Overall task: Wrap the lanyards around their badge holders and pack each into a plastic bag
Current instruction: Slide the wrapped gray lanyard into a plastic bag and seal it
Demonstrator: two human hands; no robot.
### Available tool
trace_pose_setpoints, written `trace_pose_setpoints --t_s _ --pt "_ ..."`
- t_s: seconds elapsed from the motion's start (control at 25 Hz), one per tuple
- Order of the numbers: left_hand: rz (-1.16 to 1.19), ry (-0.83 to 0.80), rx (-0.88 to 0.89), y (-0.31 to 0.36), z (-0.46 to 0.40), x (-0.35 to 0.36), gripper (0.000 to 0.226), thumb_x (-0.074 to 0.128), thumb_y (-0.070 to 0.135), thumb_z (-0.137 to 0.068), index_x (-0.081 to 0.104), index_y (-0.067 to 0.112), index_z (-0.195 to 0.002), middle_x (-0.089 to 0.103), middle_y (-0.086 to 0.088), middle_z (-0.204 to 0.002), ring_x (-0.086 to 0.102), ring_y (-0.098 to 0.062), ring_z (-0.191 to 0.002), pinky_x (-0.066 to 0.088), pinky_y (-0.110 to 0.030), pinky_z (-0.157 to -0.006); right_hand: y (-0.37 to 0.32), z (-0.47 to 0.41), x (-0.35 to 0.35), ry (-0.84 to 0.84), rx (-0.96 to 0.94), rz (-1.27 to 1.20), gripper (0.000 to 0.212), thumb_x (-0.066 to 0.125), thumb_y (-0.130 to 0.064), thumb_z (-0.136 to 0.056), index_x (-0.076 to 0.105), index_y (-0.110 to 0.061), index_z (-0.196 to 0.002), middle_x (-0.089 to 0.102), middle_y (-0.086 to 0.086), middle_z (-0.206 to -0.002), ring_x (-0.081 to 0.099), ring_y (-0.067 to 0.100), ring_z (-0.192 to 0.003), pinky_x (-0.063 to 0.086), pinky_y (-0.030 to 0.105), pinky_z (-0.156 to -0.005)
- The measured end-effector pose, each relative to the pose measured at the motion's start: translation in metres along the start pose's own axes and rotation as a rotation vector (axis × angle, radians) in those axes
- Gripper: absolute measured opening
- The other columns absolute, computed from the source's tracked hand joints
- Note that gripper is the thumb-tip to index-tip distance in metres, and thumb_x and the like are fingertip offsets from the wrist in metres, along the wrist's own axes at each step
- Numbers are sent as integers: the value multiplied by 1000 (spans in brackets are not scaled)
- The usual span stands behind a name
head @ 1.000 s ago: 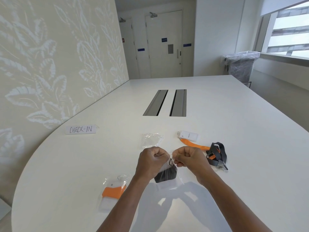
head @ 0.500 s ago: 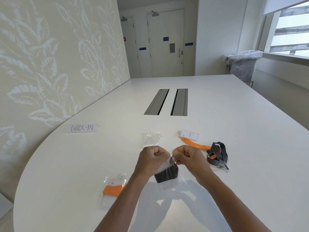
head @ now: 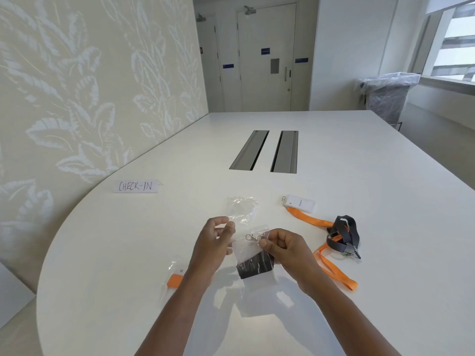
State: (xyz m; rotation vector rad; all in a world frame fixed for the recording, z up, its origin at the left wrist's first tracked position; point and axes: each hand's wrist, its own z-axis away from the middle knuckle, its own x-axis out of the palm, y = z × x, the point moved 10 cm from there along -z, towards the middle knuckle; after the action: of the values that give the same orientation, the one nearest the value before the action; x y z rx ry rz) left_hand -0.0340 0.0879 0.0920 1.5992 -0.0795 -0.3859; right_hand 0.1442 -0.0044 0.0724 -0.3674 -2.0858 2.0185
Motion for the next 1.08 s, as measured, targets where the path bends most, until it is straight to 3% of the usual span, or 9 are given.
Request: trace_pose_setpoints --t_s 0.12,0.32,0.52,0.72,0.92,1.08 --pt "0 -3 -59 -23 15 -19 14 60 35 -100 65 26 -109 73 -3 -101 73 -12 -72 63 -38 -75 11 4 16 31 76 -175 18 75 -19 -89 70 -3 -95 68 12 -73 60 20 -64 53 28 -57" --pt "-93 23 -91 -48 40 -55 14 63 38 -97 68 29 -107 74 1 -93 70 -10 -66 57 -28 -62 39 13 56 97 168 -224 24 75 -20 -89 68 1 -98 67 11 -70 61 21 -63 54 35 -61" --pt "-238 58 -100 -59 48 -95 21 72 26 -91 68 33 -110 72 8 -86 72 -14 -84 60 -40 -83 62 17 99 94 219 -196 23 77 -27 -88 68 -10 -99 66 3 -70 64 18 -66 54 34 -63" --pt "-325 158 -124 -69 40 -134 19 71 30 -91 70 32 -110 73 13 -83 70 -5 -84 57 -32 -78 58 15 126 136 119 156 13 74 -30 -88 65 -31 -98 71 -10 -92 67 8 -72 49 16 -62" --pt "-369 141 -134 -75 32 -141 20 70 34 -91 73 31 -110 72 15 -85 68 1 -82 57 -30 -78 49 15 132 203 25 326 23 73 -31 -89 64 -25 -109 67 -10 -95 64 5 -77 51 19 -71" --pt "-427 109 -68 -68 28 -136 27 68 36 -92 72 30 -118 68 21 -87 65 7 -78 42 -11 -63 44 20 129 263 -9 372 29 72 -31 -90 55 -29 -114 64 -10 -97 61 1 -76 46 11 -67"
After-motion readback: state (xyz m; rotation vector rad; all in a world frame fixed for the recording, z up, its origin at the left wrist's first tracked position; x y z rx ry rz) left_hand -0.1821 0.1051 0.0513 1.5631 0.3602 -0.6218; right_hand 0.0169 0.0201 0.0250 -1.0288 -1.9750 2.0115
